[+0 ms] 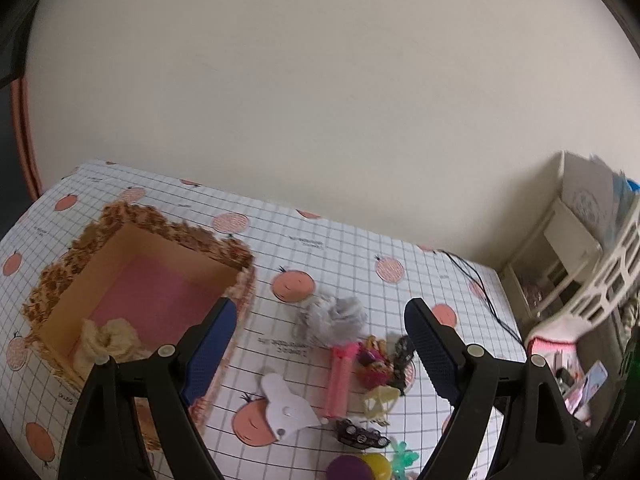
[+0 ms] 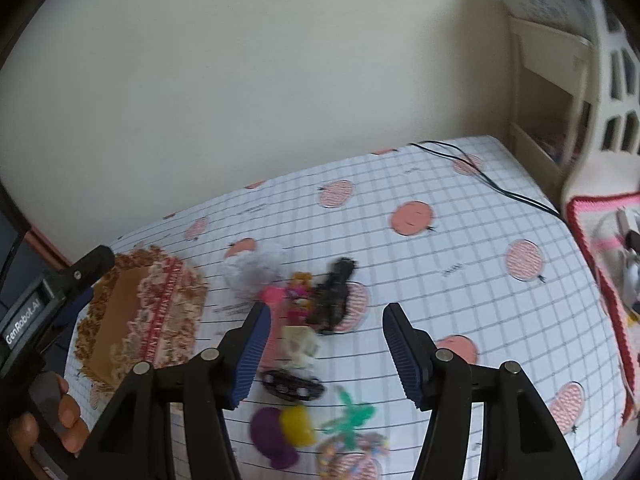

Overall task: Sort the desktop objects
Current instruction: 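Move both tools back toward the remaining items on the table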

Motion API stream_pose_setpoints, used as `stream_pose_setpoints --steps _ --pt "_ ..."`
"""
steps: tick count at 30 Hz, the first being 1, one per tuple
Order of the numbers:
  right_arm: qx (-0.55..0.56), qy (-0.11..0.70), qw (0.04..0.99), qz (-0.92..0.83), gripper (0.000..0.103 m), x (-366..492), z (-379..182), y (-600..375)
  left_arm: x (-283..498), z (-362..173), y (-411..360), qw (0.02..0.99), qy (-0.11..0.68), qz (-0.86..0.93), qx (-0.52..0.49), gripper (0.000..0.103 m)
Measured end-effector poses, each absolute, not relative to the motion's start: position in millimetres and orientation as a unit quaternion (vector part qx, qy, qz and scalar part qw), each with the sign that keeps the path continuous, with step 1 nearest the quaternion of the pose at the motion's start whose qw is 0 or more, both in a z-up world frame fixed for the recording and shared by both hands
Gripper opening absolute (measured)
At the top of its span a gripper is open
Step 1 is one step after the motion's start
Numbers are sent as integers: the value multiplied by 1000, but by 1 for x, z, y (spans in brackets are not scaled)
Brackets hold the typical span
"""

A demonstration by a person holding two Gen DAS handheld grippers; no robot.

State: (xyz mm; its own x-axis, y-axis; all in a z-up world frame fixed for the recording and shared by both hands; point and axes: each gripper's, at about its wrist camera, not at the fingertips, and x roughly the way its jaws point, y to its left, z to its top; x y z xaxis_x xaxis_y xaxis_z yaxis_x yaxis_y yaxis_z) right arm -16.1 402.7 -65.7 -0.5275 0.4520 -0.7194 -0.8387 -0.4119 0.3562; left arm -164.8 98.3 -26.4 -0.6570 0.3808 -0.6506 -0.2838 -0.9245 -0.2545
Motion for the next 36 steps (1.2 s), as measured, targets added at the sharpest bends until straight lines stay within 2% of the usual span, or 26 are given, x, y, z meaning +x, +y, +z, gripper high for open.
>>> stream_pose_setpoints --steps 8,15,19,24,36 --pt "-259 413 423 764 62 22 -81 422 -163 -43 127 202 -32 894 -398 86" --pt "-311 440 417 732 65 17 -105 425 -171 -82 140 205 -31 855 -475 86" --pt "-345 481 385 708 66 12 -129 426 -173 -106 144 189 -19 832 -522 86" --pt "-410 481 362 685 66 -6 -156 418 -177 -127 142 181 -26 807 -561 86" --pt "-467 481 342 659 66 -31 -184 409 -186 -164 135 137 -13 783 -607 86"
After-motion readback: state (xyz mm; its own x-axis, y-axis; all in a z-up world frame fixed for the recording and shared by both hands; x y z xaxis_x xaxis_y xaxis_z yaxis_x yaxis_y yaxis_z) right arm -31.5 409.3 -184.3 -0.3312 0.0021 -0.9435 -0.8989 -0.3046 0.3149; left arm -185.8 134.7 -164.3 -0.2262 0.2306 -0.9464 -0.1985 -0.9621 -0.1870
